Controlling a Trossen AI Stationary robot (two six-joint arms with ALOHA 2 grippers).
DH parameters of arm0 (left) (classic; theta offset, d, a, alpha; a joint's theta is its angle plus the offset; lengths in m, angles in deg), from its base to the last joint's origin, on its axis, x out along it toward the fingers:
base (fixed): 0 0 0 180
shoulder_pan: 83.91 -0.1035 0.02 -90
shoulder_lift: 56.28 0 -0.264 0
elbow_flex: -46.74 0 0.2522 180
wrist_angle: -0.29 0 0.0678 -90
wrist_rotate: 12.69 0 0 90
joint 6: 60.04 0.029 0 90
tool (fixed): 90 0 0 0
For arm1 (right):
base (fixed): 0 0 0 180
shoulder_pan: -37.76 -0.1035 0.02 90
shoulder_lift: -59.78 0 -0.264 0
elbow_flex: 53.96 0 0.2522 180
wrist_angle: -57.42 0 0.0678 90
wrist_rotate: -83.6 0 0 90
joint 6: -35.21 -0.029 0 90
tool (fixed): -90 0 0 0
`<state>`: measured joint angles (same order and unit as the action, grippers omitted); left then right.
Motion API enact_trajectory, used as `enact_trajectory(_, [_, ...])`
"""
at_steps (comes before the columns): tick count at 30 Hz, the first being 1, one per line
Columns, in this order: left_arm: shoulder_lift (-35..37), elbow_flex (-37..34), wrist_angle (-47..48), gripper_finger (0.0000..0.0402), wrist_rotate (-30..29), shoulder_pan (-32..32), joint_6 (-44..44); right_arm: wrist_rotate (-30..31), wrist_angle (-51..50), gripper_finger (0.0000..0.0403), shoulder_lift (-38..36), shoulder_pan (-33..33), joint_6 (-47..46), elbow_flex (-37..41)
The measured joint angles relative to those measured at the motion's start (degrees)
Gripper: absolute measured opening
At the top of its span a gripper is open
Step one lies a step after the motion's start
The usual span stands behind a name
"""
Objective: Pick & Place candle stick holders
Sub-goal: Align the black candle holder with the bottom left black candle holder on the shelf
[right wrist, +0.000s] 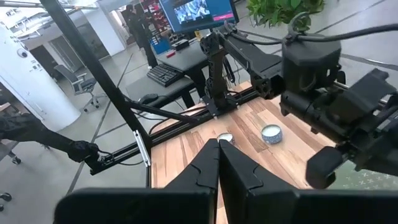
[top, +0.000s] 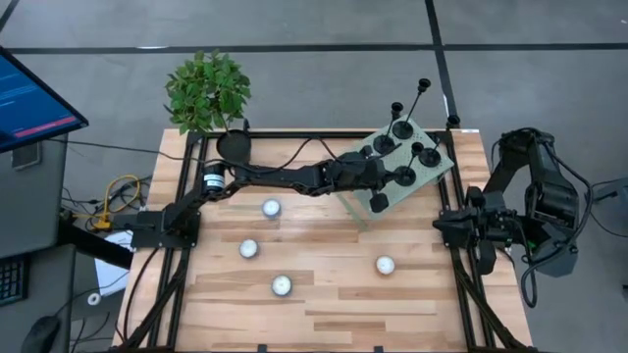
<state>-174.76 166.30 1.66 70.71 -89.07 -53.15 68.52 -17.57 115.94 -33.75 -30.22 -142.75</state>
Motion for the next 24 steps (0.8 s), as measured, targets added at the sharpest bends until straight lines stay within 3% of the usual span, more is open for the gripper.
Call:
enact_trajectory(6, [2.99,-0.03,4.71,0.0015,-0.29,0.57,-1.65,-0.69,0.04,0.0000,0.25,1.43,-1.09,0.00])
enact_trajectory(10, [12.90,-0.03,14.98,0.0005,-3.28,2.40,1.26,-1.72,-0.72,0.0000,2.42,7.48,-1.56,0.00])
enact_trajectory(13, [21.89,-1.92,17.40,0.0004,-8.21,3.85,4.82,-4.16,-7.63,0.0000,2.59,12.37,-9.03,0.00])
enact_trajectory(16, [30.64,-3.87,17.86,0.0006,-12.79,5.25,7.47,-9.58,-16.08,0.0000,2.89,17.19,-17.39,0.00])
enact_trajectory(20, [42.53,-6.47,17.10,0.0004,-16.34,7.29,7.68,-14.97,-20.09,0.0000,5.34,23.98,-19.51,-0.02])
enact_trajectory(24, [50.70,-9.45,17.42,0.0005,-16.94,9.96,7.41,-30.67,-29.36,0.0000,6.55,27.37,-22.63,-0.55])
